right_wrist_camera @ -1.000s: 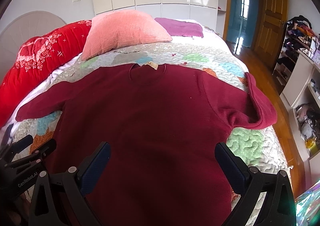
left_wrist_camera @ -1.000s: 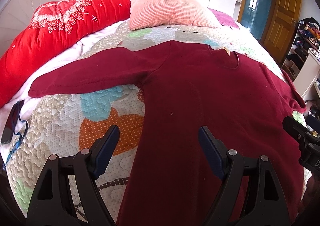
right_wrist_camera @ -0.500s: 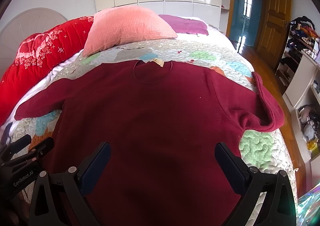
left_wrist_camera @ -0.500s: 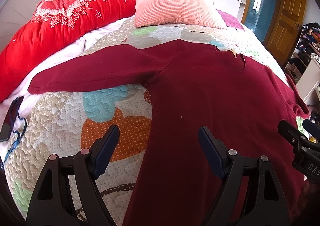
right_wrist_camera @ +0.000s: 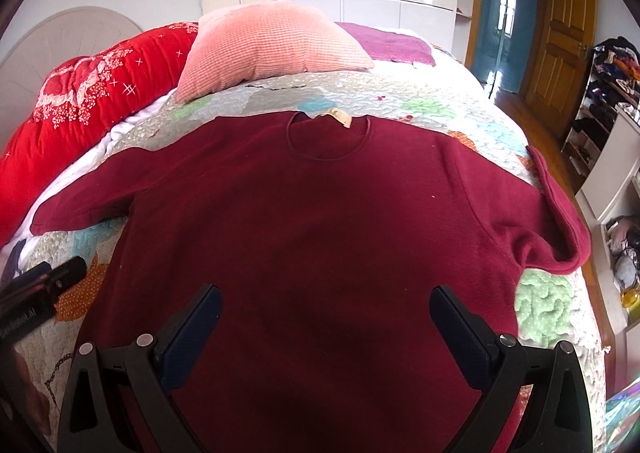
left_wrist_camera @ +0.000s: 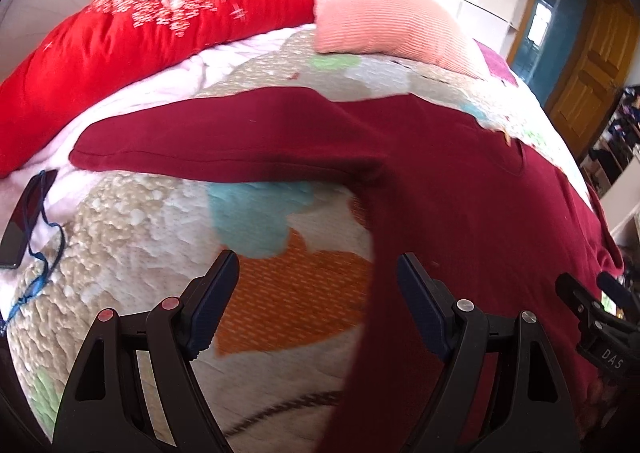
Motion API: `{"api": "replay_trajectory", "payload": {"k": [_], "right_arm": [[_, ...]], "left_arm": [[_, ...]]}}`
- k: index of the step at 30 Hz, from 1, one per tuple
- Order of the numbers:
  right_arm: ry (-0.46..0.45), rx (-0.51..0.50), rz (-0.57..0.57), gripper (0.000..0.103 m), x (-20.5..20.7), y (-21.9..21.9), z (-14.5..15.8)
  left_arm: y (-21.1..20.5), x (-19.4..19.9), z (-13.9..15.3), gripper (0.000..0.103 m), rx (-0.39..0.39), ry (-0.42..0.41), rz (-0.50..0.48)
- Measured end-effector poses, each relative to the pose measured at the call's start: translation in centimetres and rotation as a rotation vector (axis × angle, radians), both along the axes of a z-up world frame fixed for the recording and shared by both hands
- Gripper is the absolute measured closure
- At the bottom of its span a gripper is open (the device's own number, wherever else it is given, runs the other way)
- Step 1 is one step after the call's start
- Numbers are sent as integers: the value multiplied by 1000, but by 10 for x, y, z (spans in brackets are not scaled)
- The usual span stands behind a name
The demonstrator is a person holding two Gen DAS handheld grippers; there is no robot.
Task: Fold small clothes
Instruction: 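Grasp the sweater sleeve with the left gripper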
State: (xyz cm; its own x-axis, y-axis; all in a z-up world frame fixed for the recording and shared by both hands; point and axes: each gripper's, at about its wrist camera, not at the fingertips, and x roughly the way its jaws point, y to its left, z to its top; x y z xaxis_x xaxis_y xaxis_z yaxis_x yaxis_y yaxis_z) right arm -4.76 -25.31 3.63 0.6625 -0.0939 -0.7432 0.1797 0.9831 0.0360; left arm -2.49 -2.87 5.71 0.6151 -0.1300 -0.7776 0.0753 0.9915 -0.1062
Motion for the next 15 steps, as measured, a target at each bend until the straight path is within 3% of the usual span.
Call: {"api": "replay_trajectory", "payload": {"k": [7, 10, 15], "right_arm": [[15, 13, 36, 0, 12, 13, -7], [23, 14, 50, 0, 16, 17, -9], [30, 4, 76, 0, 23, 23, -12]], "left_arm": [[86, 37, -5, 22, -55, 41, 186], [131, 56, -8, 22, -125, 59, 303], [203, 82, -25, 22, -314, 96, 513]]}}
